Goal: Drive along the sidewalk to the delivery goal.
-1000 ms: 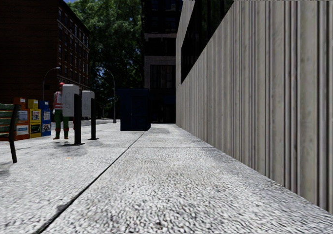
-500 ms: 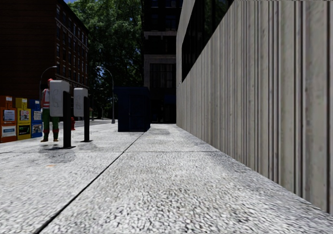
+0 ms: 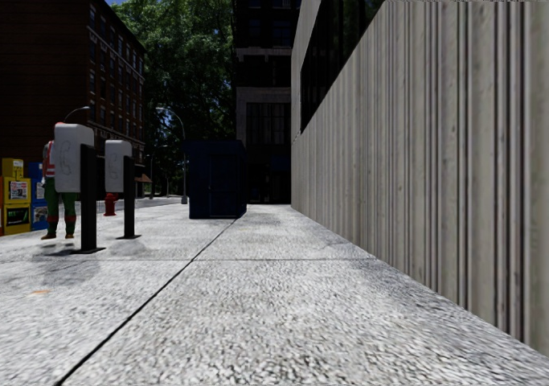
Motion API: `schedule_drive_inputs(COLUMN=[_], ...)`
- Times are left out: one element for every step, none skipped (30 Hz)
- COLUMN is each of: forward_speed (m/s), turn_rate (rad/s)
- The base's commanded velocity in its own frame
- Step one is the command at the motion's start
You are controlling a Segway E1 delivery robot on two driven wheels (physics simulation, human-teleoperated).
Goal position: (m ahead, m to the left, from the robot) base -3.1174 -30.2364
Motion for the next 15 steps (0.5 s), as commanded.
schedule_drive_inputs(forward_speed=[1.13,1.13,1.13,1.13,1.13,1.13,1.13,1.13,1.13,1.13,1.13,1.13,1.13,1.13,1.13], turn_rate=[0.0,0.0,0.0,0.0,0.0,0.0,0.0,0.0,0.0,0.0,0.0,0.0,0.0,0.0,0.0])
